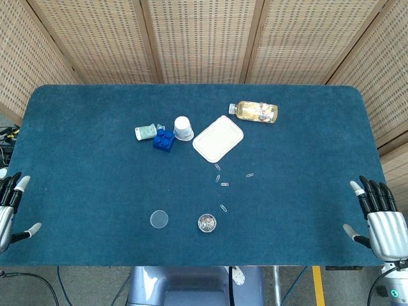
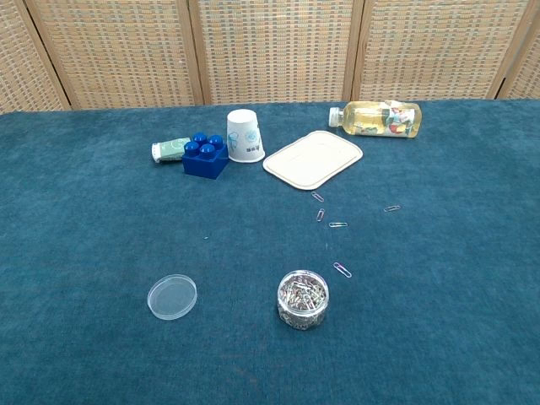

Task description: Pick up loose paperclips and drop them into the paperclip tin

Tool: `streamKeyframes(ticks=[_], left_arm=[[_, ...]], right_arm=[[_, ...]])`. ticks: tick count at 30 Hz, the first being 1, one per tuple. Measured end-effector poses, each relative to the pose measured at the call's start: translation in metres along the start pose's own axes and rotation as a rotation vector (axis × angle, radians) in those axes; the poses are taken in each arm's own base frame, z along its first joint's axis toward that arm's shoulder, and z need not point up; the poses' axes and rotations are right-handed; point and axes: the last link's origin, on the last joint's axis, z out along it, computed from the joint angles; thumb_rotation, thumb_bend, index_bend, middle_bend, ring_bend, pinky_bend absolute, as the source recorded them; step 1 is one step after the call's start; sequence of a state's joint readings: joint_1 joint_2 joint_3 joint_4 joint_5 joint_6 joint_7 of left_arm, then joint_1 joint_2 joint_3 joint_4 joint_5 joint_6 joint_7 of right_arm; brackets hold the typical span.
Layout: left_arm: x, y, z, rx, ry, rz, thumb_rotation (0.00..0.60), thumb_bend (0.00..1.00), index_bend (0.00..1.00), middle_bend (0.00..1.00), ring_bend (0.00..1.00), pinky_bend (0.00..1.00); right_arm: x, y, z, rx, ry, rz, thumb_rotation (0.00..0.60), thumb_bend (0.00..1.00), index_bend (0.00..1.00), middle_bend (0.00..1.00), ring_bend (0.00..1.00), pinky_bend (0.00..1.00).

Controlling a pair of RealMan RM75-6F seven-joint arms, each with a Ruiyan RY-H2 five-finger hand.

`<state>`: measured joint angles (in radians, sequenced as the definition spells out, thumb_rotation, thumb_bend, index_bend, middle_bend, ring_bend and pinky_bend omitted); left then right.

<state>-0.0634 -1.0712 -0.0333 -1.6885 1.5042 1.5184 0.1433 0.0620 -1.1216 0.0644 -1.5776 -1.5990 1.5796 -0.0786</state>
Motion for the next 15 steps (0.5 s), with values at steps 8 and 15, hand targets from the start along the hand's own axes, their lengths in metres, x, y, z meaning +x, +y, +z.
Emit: streamKeyframes(ticks=[8,15], left_arm=[[-0.002,0.000,0.001,0.000,-0.007,0.007,0.600,0.00,0.00,0.00,0.00,0.00],[0.002,0.001,0.002,0.002,0.011,-0.003,0.600,0.00,0.00,0.00,0.00,0.00]], right_arm=[[-0.005,-0.001,0.001,0.004,-0.019,-0.013,0.600,0.00,0.10,0.00,0.00,0.00],[-0.010,-0.009,0.022,0.040,-0.047,-0.009,0.600,0.00,0.13,0.00,0.00,0.00]])
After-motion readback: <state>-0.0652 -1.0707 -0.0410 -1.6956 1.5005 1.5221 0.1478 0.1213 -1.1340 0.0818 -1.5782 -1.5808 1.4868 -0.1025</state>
